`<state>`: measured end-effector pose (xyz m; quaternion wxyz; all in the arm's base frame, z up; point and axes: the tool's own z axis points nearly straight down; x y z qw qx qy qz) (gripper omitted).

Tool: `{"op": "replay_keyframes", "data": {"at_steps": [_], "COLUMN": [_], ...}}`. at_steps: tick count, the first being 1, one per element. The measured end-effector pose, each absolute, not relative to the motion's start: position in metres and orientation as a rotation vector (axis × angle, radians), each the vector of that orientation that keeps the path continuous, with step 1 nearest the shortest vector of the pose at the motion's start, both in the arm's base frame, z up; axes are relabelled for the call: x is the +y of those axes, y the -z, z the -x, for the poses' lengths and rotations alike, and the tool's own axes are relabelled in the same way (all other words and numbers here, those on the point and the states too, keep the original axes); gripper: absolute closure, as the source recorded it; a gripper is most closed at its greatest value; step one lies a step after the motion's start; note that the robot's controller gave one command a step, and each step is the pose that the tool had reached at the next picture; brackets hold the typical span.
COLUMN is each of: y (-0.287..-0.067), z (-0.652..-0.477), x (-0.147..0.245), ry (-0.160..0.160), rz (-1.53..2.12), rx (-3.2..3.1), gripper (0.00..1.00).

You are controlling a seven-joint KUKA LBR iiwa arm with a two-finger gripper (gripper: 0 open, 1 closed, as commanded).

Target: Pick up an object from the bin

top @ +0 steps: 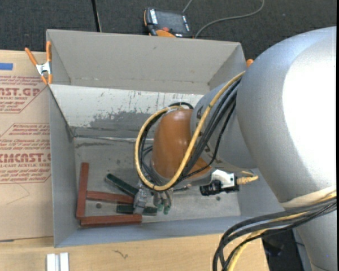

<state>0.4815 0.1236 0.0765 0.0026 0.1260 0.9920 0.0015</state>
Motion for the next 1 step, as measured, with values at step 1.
{"op": "replay_keyframes", "data": {"at_steps": [1], "y": [-0.2356], "z": [-0.527], "x": [0.1456], "ry": [-0.006], "rz": [-0.181], "rx": [3.126], "gripper": [1.0]}}
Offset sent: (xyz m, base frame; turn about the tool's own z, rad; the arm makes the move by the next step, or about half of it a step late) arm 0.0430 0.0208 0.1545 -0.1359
